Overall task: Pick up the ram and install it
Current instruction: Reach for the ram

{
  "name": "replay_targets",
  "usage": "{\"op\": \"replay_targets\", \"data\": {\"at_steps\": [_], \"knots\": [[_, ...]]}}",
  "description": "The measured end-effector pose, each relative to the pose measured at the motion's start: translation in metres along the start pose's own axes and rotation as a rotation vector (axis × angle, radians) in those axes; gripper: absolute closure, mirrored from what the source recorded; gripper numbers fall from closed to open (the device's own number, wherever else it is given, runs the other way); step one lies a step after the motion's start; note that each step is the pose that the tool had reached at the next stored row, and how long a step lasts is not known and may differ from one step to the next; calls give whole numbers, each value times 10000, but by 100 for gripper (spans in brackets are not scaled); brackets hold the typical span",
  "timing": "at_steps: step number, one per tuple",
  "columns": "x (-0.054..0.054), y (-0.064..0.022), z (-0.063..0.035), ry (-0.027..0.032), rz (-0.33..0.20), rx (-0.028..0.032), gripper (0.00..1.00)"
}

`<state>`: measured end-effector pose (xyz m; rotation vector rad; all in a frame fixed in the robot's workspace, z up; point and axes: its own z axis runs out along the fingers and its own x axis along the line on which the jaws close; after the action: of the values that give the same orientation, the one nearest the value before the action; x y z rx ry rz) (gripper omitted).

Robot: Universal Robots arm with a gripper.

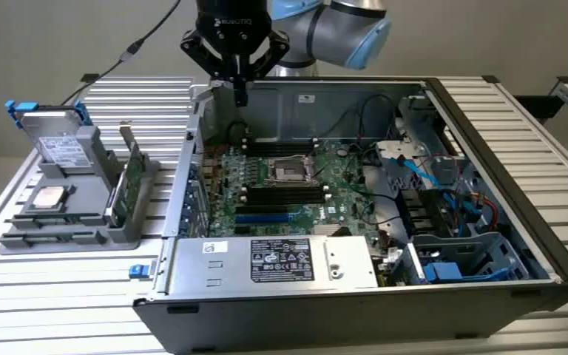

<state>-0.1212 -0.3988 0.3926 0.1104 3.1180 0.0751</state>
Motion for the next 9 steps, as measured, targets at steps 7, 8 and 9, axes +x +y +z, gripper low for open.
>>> {"op": "replay_targets", "data": {"at_steps": [7,8,9], "knots": [[0,0,0,0,0,0,90],[0,0,0,0,0,0,90],[0,0,0,0,0,0,90]]}}
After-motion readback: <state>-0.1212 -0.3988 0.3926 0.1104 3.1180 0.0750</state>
